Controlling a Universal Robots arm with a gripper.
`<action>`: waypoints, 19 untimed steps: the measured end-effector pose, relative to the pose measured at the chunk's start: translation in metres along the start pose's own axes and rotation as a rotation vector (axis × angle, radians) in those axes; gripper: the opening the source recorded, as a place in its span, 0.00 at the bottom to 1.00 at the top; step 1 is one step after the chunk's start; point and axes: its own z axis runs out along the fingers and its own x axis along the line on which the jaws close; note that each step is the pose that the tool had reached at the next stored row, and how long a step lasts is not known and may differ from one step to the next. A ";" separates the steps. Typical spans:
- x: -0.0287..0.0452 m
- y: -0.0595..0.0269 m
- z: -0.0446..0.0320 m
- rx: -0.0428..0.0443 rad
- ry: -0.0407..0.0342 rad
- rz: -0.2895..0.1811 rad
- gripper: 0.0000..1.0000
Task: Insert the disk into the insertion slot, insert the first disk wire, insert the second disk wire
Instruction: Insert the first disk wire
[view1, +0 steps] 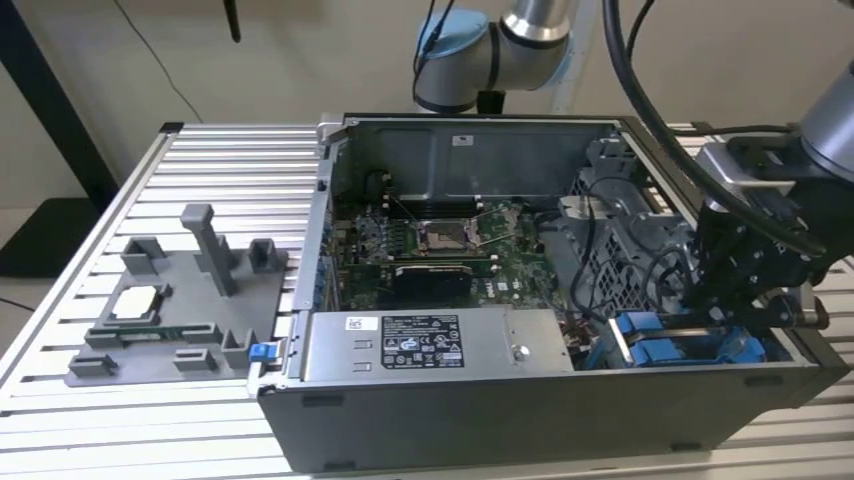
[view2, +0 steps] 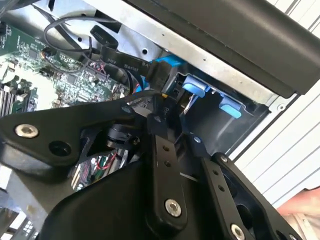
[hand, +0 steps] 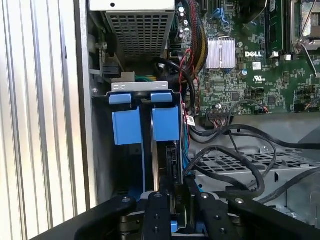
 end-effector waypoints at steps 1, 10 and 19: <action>-0.0003 0.0001 -0.0023 0.0001 0.0011 0.000 1.00; -0.0010 0.0007 -0.0118 0.0002 0.0017 0.000 1.00; -0.0023 0.0014 -0.0291 0.0001 0.0016 0.000 1.00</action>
